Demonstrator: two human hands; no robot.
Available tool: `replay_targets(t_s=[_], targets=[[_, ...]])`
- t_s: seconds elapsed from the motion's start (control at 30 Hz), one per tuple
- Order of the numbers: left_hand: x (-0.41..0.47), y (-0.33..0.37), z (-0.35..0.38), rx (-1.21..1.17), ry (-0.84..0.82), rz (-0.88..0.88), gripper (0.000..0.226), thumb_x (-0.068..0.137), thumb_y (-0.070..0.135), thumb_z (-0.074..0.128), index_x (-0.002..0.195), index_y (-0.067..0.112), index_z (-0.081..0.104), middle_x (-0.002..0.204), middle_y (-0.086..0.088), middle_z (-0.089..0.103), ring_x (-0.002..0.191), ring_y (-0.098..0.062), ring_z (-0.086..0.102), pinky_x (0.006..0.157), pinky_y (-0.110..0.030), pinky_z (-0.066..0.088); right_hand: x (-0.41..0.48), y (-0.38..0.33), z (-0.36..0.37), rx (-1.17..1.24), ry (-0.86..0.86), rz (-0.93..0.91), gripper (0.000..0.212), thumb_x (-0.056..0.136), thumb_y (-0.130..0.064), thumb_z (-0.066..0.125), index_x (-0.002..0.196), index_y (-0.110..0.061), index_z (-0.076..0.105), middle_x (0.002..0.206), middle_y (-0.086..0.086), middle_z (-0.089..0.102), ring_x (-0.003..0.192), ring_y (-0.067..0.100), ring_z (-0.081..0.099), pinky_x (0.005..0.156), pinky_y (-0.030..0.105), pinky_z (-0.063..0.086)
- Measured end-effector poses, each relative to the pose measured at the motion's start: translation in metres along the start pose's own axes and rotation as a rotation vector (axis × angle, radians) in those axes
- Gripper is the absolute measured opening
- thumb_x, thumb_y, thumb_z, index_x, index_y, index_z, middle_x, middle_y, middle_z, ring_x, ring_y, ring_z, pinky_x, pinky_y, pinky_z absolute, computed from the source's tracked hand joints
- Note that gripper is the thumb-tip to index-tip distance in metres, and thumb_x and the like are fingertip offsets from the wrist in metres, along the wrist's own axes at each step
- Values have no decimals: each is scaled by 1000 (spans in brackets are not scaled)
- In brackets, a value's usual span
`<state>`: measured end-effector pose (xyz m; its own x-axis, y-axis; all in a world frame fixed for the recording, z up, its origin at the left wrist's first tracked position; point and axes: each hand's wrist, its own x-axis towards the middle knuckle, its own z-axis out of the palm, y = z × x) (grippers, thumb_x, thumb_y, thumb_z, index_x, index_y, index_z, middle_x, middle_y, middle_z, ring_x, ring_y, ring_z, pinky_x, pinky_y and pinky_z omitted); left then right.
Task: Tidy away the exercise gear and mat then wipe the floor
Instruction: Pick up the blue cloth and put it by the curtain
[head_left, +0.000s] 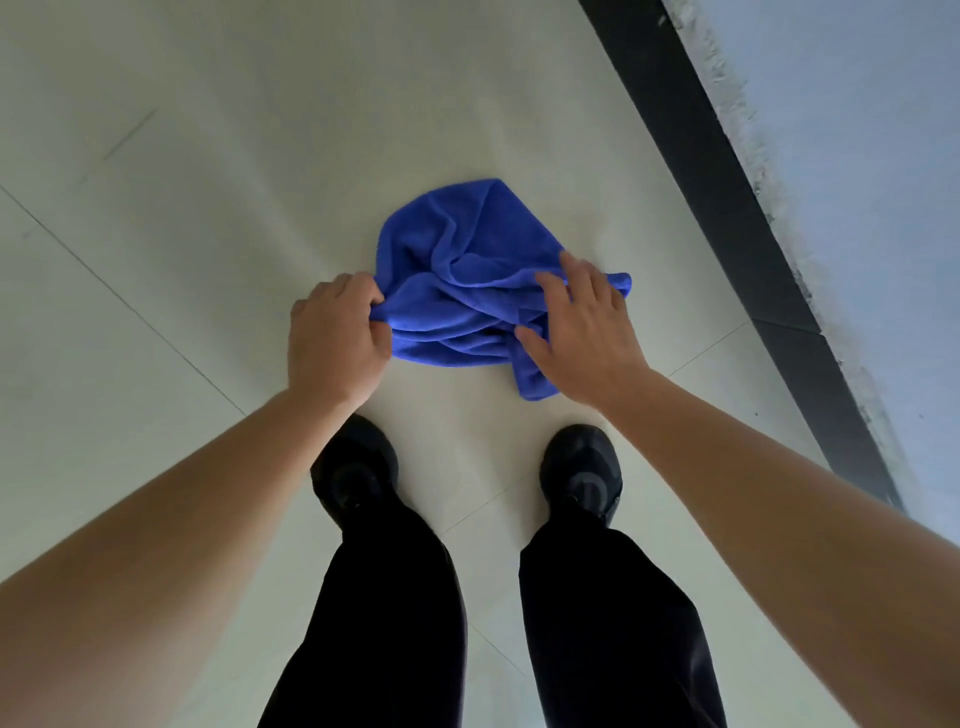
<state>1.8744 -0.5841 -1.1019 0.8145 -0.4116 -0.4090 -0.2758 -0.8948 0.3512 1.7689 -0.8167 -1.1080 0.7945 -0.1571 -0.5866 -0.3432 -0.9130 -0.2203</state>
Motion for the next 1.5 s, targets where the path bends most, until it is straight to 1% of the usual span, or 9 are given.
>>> replay_targets(t_s=[0.1,0.2,0.27,0.47,0.63,0.9,1.17,1.37,1.5], targets=[[1,11,5,-157,21,-22,11,80,-4,45,86,4,50,72,-9,53,64,-31,46,59,-35,31,18,-12,15,88,-80,-36,71,94,-33,59,154,-11,27,134,11,58,128,32,51,113,46,32],[-9,29,-8,-314,33,-130,15,81,-3,37,87,9,42,63,-1,43,56,-22,40,51,-33,26,11,-25,16,23,-260,26,19,98,-30,46,109,-16,51,90,4,62,90,30,63,82,36,38],[-20,40,-26,-367,31,-178,16,82,-2,34,89,11,41,62,1,43,55,-20,41,50,-32,31,-8,-30,5,100,-238,107,18,100,-29,41,97,-14,50,88,5,59,78,28,56,70,35,34],[-74,96,-170,-521,22,-284,17,83,4,36,92,11,49,70,2,52,66,-24,50,59,-35,39,-105,-44,-154,407,-49,201,36,98,-26,43,134,-27,50,112,2,62,95,27,60,79,38,48],[-117,181,-371,-261,-66,13,25,80,28,48,102,16,54,92,0,56,82,-22,53,68,-36,46,-194,-63,-358,332,79,132,37,104,-27,41,140,-27,49,110,7,56,92,32,60,75,34,43],[-219,286,-637,-51,343,266,24,93,27,60,114,18,62,98,1,53,73,-22,58,62,-34,46,-343,-113,-613,213,420,-16,43,103,-32,41,146,-35,44,113,6,52,84,31,60,73,35,48],[-288,332,-802,-20,765,457,19,91,26,65,110,26,69,95,6,60,71,-21,61,59,-28,39,-464,-152,-727,201,793,-170,59,101,-33,29,159,-27,20,158,8,33,132,34,45,94,46,50],[-321,360,-863,-132,716,865,9,90,23,68,97,18,69,86,6,63,70,-19,60,62,-30,44,-564,-185,-742,297,1207,12,61,98,-33,20,157,-20,25,161,8,29,141,30,37,109,41,39],[-341,394,-856,-222,623,1007,7,91,24,66,92,17,68,77,4,63,67,-19,59,62,-32,48,-598,-189,-724,269,1116,127,58,90,-22,28,145,-19,48,140,5,54,123,30,52,100,39,44]])
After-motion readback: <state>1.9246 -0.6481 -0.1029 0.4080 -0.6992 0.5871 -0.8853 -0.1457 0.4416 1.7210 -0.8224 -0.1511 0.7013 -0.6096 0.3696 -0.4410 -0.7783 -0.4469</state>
